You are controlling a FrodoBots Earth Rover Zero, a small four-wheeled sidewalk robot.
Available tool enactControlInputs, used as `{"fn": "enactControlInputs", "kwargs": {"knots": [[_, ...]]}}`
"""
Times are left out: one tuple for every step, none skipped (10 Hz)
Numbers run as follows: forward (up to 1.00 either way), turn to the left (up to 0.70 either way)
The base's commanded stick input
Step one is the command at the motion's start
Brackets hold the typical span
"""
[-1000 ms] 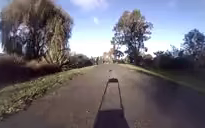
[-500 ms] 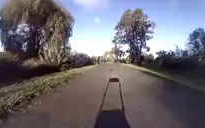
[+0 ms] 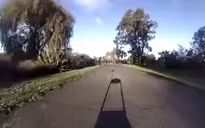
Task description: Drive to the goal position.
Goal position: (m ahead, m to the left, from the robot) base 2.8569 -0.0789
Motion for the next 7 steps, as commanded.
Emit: {"fn": "enactControlInputs", "kwargs": {"knots": [[1.00,-0.24],[1.00,-0.20],[1.00,-0.16],[1.00,-0.11],[1.00,-0.07],[1.00,-0.03],[1.00,0.00]]}}
